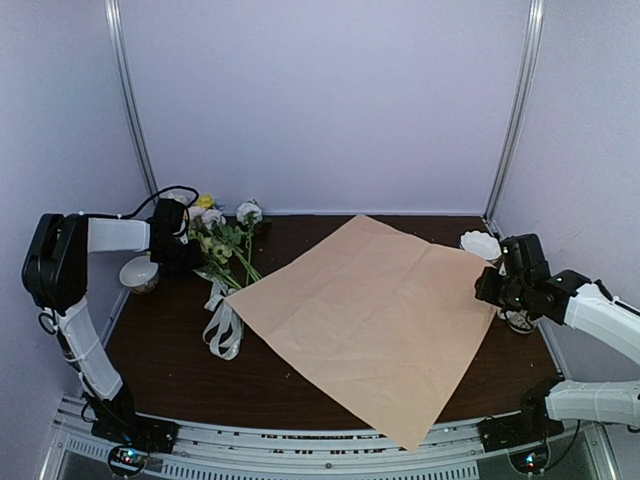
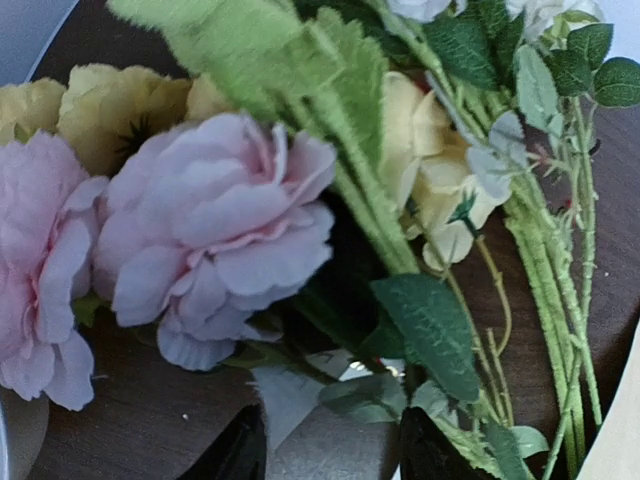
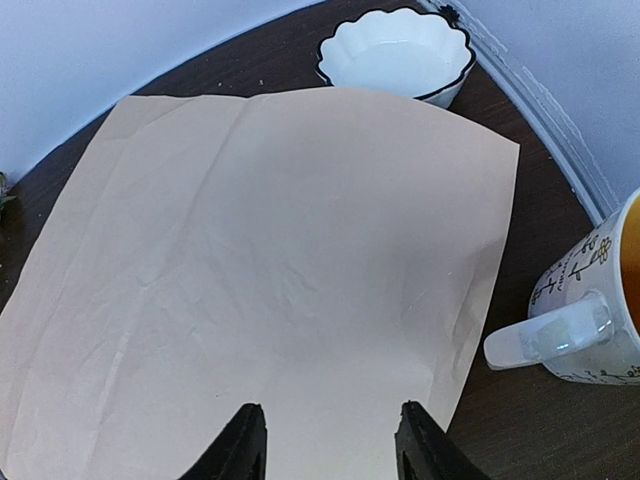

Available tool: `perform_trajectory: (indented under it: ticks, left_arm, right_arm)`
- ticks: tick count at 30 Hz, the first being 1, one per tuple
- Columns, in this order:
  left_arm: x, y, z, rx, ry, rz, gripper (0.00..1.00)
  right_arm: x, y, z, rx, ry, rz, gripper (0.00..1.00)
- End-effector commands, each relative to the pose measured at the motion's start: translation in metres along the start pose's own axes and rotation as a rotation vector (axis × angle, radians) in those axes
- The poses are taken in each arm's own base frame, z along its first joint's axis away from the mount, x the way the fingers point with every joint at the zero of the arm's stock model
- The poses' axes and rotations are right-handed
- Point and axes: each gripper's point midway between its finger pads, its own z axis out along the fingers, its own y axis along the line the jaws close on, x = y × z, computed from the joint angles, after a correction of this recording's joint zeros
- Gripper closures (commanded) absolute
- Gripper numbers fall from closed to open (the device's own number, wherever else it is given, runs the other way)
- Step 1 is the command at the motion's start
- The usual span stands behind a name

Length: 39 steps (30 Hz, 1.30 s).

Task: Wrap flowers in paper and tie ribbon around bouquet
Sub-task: Pick up the fake flower from the corner of the board.

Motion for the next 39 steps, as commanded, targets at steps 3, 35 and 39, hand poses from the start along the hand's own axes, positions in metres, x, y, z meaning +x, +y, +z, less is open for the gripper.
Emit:
perform_trajectory:
  ticks: [3,35,39]
  left_arm:
    - [-0.021,0.019,-0.018,-0.023,-0.114,-0.062,0.53]
    - [-0.075,0.037,0.012,-0.111,-0.169,-0.036,0.92]
    - [-0.090,0.037,-0.016,-0.123,-0.242,-0.023,1.00]
  right_arm:
    - [-0.011,0.011,-0.001,-0.015,-0.026,-0.025,0.54]
    - [-0.006,0.019,0.009,0.003,0.006,-0.100,0.53]
    - [-0.007,0.019,0.008,0.003,0.003,-0.102,0.53]
